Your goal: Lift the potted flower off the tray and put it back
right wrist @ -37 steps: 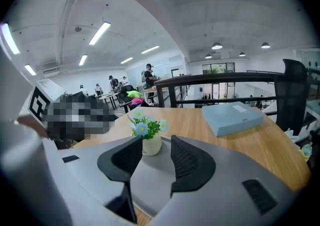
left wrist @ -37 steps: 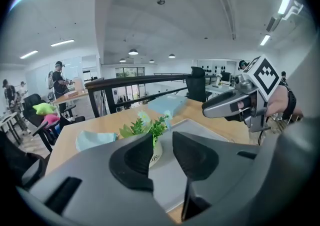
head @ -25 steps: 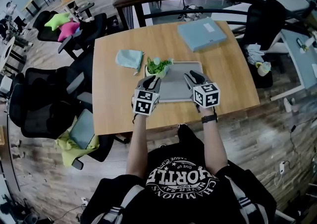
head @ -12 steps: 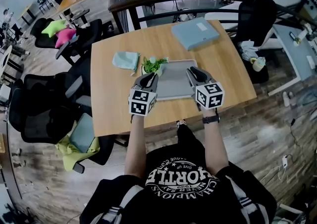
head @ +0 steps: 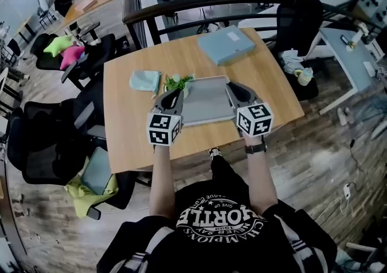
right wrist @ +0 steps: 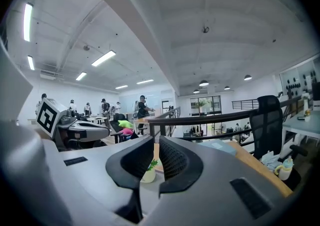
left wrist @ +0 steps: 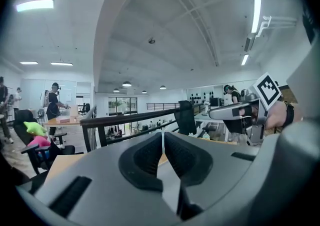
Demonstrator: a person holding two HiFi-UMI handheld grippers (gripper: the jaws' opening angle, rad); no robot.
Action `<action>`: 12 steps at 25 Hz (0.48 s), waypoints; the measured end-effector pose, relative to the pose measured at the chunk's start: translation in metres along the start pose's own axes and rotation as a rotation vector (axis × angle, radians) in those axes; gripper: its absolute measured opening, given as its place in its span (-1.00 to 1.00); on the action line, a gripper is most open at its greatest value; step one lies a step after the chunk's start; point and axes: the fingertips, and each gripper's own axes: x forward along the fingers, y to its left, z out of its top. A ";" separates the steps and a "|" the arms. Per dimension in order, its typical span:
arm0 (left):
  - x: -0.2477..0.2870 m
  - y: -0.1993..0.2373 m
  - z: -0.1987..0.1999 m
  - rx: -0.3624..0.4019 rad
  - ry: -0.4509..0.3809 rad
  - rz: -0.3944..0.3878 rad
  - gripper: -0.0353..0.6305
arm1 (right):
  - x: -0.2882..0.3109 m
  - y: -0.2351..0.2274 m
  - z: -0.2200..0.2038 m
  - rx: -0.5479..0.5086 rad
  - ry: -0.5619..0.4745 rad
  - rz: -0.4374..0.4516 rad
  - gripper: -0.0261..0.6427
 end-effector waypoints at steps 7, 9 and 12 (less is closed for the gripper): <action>-0.007 -0.010 0.019 0.038 -0.039 0.017 -0.82 | -0.026 -0.005 0.012 0.000 -0.039 -0.036 -0.83; -0.006 -0.015 0.019 0.046 -0.037 0.015 -0.82 | -0.030 -0.005 0.012 -0.006 -0.040 -0.043 -0.86; -0.004 -0.022 0.015 0.049 -0.033 0.003 -0.83 | -0.034 -0.006 0.010 -0.012 -0.036 -0.047 -0.86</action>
